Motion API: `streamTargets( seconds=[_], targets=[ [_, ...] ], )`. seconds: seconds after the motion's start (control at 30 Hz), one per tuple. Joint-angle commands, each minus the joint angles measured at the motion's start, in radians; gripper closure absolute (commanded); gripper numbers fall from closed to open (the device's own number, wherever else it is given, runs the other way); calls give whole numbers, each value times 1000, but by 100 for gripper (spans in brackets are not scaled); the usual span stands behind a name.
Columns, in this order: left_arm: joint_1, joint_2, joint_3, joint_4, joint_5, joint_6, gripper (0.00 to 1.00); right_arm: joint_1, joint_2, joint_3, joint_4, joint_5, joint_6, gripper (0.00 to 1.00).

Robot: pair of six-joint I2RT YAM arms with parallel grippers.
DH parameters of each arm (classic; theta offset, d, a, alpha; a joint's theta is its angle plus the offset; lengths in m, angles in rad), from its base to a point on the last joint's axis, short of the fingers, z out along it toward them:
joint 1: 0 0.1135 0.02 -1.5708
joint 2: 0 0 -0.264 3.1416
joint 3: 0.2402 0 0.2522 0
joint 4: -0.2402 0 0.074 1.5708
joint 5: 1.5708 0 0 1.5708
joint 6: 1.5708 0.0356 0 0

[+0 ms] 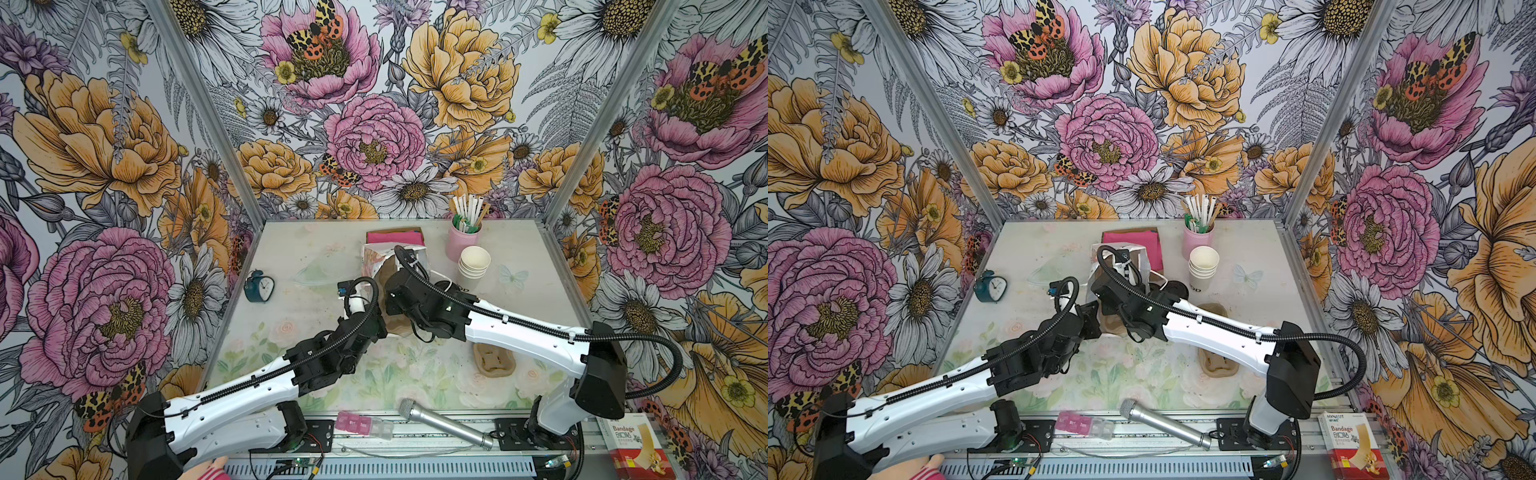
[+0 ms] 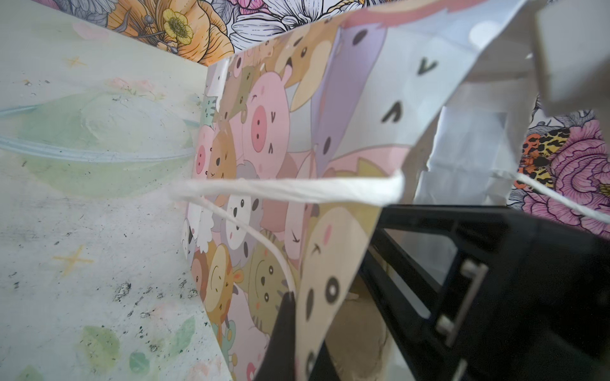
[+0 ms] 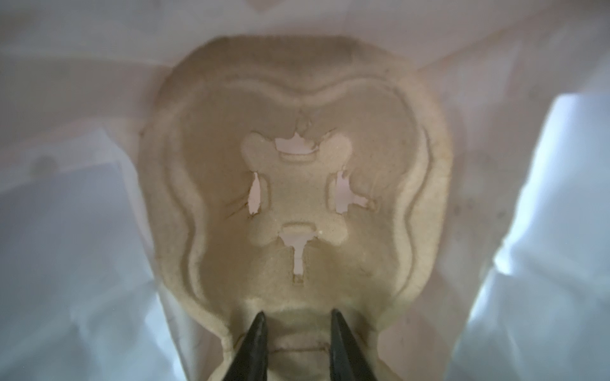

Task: Pack a coffee takeout order
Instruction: Place the cup tray in the takeout bag.

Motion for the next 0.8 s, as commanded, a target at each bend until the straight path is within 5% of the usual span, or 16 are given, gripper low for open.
streamTargets(
  seconds=[0.0, 0.77],
  targets=[
    [-27, -29, -23, 21, 35, -29, 100, -6, 46, 35, 52, 11, -7, 93],
    [-49, -133, -83, -4, 42, -66, 100, -26, 305, 139, 183, -5, -72, 90]
  ],
)
